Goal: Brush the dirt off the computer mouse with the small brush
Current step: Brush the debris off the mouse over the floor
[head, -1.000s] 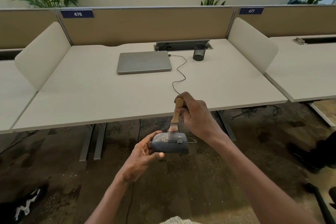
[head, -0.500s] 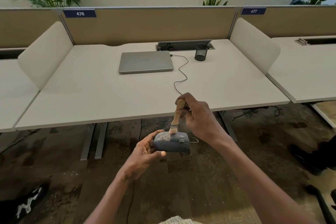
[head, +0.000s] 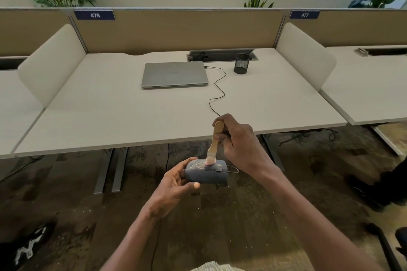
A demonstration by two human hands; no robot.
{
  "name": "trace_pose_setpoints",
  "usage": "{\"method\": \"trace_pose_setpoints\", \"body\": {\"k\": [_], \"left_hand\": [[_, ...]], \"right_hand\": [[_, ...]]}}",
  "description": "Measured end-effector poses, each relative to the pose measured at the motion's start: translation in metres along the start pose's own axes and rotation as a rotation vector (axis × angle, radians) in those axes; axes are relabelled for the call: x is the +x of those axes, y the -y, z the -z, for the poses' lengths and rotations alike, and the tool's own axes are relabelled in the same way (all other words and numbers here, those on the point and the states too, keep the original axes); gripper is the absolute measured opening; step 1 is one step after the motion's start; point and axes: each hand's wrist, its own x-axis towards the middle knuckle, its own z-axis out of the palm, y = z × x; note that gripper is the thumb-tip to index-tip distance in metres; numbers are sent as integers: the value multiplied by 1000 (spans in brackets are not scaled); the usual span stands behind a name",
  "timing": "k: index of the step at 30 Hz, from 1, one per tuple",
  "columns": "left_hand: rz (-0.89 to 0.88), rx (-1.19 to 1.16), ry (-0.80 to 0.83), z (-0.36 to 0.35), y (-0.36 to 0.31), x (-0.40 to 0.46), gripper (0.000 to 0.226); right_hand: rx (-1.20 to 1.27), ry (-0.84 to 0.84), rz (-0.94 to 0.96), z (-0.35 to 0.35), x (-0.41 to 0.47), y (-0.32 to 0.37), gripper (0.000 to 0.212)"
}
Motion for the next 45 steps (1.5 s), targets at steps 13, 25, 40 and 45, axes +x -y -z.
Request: {"method": "trace_pose_setpoints", "body": {"k": [13,25,40,45], "left_hand": [[-7,6,-4,0,-4,2,83],[-13,10,-3,-1,-8,2,81],[-14,-7,-17,2,-11,4,91],[-17,-16,-13,0,-13,6,89]], "right_hand": [[25,-142,-53,5,-6,-8,30],[50,-64,-31,9,-4,-5,30],[-2,-35,-113,21,-9,-10,31],[22,-97,-99,23,-10,-10,31]]}}
